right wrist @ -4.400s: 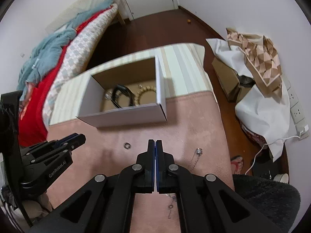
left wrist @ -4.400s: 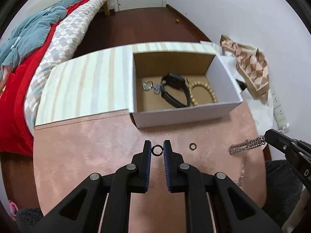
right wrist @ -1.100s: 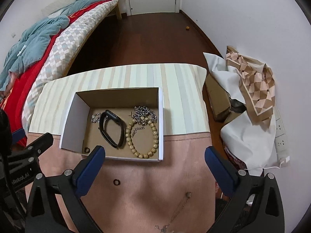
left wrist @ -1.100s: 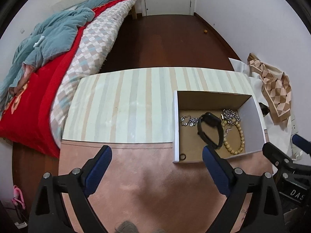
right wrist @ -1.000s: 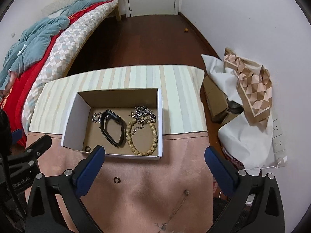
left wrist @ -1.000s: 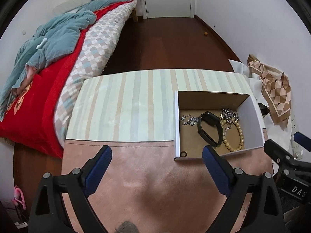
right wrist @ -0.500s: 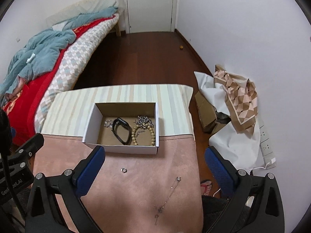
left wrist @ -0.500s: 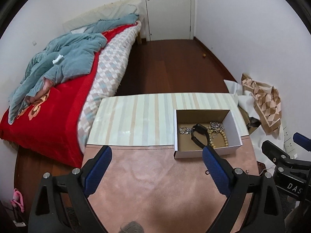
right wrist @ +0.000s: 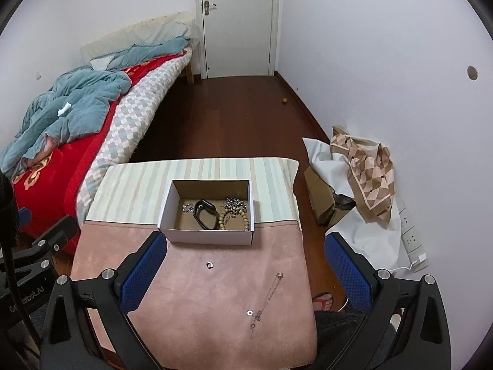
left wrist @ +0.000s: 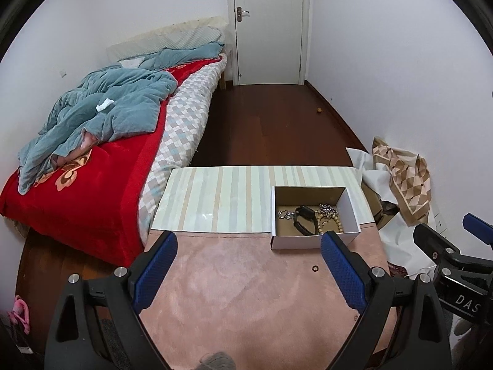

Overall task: Organize jewelry
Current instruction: 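Withdraw both tools from the box, then lower the right gripper onto the thin silver necklace and close it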

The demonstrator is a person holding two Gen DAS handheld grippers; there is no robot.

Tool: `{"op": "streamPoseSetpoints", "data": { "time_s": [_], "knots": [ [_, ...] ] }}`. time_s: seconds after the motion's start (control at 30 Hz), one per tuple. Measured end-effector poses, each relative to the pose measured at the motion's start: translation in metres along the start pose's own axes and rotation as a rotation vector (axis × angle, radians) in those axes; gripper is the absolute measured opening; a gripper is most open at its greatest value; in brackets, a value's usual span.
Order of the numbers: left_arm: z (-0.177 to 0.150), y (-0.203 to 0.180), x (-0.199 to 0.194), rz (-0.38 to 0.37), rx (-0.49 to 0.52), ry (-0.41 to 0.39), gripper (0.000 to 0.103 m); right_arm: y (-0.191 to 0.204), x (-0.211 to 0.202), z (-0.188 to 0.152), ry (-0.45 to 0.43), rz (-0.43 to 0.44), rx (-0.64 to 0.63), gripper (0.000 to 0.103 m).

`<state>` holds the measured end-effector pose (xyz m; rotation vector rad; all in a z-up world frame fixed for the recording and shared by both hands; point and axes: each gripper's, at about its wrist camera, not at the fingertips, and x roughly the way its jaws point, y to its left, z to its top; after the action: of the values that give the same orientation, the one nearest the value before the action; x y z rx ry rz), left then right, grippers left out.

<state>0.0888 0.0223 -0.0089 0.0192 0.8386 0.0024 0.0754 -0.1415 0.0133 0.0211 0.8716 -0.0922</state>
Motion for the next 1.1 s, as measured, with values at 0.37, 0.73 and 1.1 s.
{"op": "streamPoseSetpoints", "data": {
  "time_s": [0.37, 0.73, 1.1],
  "knots": [
    [-0.035, 0.003, 0.037, 0.03, -0.034, 0.104, 0.095, -0.043, 0.043, -0.044, 0.128, 0.054, 0.152, 0.103],
    [-0.104, -0.021, 0.117, 0.136, 0.059, 0.317, 0.095, -0.067, 0.154, -0.166, 0.422, 0.059, 0.265, 0.07],
    [-0.121, -0.021, 0.15, 0.172, 0.099, 0.386, 0.095, -0.036, 0.19, -0.174, 0.368, -0.023, 0.103, 0.034]
  ]
}}
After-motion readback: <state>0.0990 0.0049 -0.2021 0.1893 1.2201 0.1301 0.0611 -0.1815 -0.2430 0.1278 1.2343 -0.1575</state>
